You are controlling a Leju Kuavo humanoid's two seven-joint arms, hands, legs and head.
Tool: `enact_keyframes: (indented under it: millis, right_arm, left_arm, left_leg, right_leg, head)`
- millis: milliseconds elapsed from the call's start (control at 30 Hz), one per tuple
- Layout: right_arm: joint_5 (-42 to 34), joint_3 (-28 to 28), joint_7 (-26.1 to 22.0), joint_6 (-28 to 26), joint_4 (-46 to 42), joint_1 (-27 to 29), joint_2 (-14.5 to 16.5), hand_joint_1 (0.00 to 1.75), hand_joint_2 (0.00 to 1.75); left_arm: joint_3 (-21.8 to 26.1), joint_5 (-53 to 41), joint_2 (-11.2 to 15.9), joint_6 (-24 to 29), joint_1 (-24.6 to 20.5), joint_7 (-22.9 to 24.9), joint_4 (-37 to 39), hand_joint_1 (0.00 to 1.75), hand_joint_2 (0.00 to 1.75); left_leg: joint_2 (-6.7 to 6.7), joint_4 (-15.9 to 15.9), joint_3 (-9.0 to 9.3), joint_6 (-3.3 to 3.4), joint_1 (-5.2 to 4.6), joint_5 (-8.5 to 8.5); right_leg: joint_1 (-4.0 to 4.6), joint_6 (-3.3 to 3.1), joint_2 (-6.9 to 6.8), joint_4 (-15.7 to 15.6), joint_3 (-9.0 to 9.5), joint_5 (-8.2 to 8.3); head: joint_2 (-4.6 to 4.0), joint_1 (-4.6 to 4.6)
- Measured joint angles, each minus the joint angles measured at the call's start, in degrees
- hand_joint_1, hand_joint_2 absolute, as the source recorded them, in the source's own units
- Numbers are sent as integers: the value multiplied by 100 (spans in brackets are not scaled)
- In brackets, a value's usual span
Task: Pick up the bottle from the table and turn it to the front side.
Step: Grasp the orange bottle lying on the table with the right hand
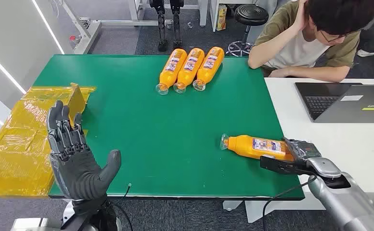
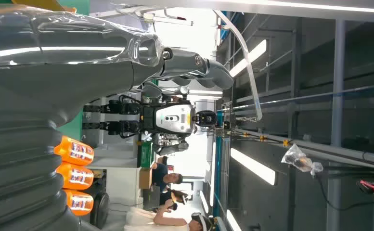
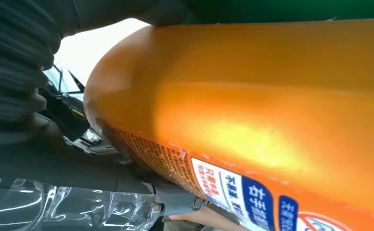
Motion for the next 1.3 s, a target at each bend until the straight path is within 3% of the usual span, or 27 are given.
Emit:
enact_keyframes:
  millis: [233,400,533,733,833,933,1167,1300]
  right_arm:
    - [17,-67,-81,-457,-313,206,13,175,175]
    - [234,-132,-192,-1248,-538,368,216,175,175]
    - [-37,-252,-502,-1913,-670,488,600,175,175]
    - [-894,-401,-1041,-3185,-713,431,1556,175,175]
    - [-1207,-399,-1209,-3539,-739,415,1919,175,175]
    - [-1433,-395,-1351,-3743,-786,435,2133,175,175]
    - [-2942,-290,-2192,-5122,-1468,905,2519,175,175]
    - [-3226,-145,-2403,-5340,-1863,1237,2636,175,175]
  left_arm:
    - [1,19,55,-3,34,-50,-20,0,175]
    - [2,60,105,65,56,-120,-42,0,175]
    - [3,88,142,197,105,-207,-68,0,175]
    - [3,268,159,673,36,-437,-4,0,175]
    - [-1,460,185,885,-59,-571,129,0,175]
    - [-3,522,208,983,-107,-627,217,0,175]
    - [-44,554,241,1221,67,-724,296,0,175]
    - [-58,517,231,847,86,-349,313,0,175]
  left_leg:
    - [2,-6,-3,-9,2,-6]
    - [15,-12,-8,-18,6,-9]
    - [25,-14,-23,-28,6,-1]
    - [15,-14,-66,-45,5,25]
    - [6,-15,-70,-48,5,27]
    - [5,-16,-77,-48,5,27]
    - [6,-16,-94,-54,4,22]
    - [1,-16,-104,-55,4,21]
  right_leg:
    - [4,-3,1,3,-5,-2]
    - [8,-9,15,7,-4,-1]
    - [7,-16,25,16,-22,4]
    - [5,-28,18,33,-78,14]
    - [5,-31,13,36,-82,12]
    - [5,-34,12,38,-89,9]
    - [3,-42,12,38,-109,4]
    - [3,-42,5,38,-119,0]
  head:
    - [0,-1]
    - [0,0]
    - [0,-1]
    - [0,-2]
    - [0,-1]
    - [0,-2]
    - [0,-1]
    - [0,-1]
